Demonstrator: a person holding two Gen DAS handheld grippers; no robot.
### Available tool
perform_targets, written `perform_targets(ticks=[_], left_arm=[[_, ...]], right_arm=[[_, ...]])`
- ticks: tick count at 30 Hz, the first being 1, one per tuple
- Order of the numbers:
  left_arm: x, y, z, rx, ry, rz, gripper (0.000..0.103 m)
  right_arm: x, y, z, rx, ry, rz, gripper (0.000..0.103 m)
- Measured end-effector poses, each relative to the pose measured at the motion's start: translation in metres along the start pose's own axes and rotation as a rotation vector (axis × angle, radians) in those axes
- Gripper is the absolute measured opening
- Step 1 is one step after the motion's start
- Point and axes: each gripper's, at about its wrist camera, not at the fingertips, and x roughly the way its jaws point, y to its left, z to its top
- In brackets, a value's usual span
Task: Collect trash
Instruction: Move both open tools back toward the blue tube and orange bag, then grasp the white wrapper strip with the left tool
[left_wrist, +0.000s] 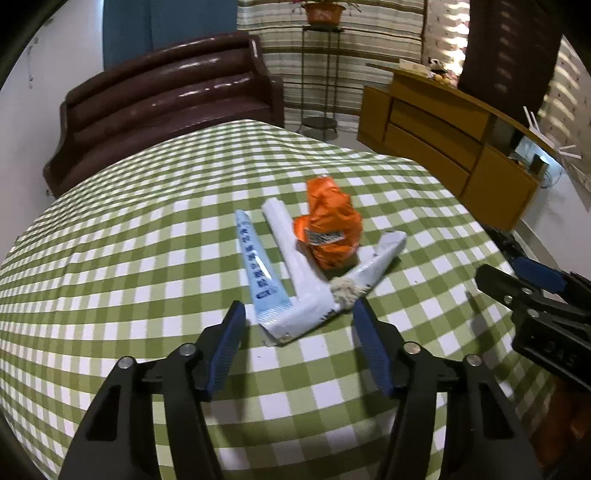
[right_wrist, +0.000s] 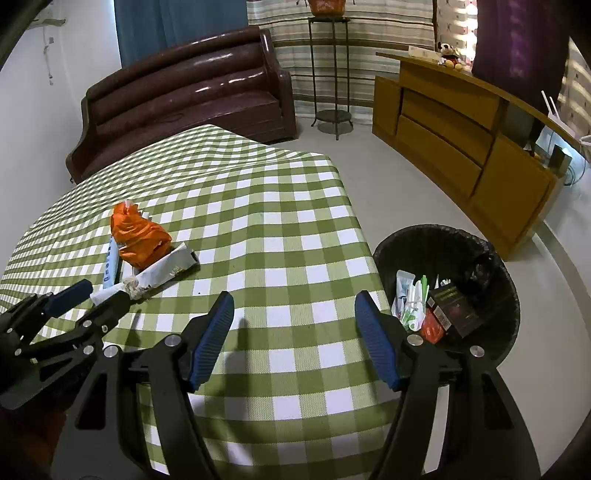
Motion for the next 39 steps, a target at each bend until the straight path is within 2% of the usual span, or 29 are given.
perform_targets(ticks=[4,11,16,22,24,31,39], left_arm=[[0.000,-0.008,-0.004,0.008,0.018,-0.042,0.048],[-0.005,-0.026,-0.009,0.022,0.027,-0.084,0.047],[-0.003,-0.033,-0.001,0.015,-0.003,-0.035,0.050],[0.010,-0.034,0.007,0.025,0.022,-0.016,0.051],[0.012,-0.038,0.008,0.043,0.029,-0.016,0.047],[0.013,-0.048,0.008,0.077,0.021,-0.032,0.013],[0.006,-0.052,0.004,0.098,-0.010,-0.053,0.010]], right_arm=[[0.001,-0.001,-0.001,0.003,0.001,0.001,0.066],[0.000,-0.005,-0.005,0.012,0.001,0.006,0.066],[-0.001,-0.008,-0.007,0.018,-0.001,0.012,0.066],[-0.002,-0.010,-0.009,0.022,-0.002,0.023,0.066],[-0.002,-0.011,-0.009,0.025,-0.001,0.024,0.066],[-0.002,-0.014,-0.008,0.030,0.001,0.024,0.066],[-0.003,-0.014,-0.011,0.027,0.004,0.020,0.066]])
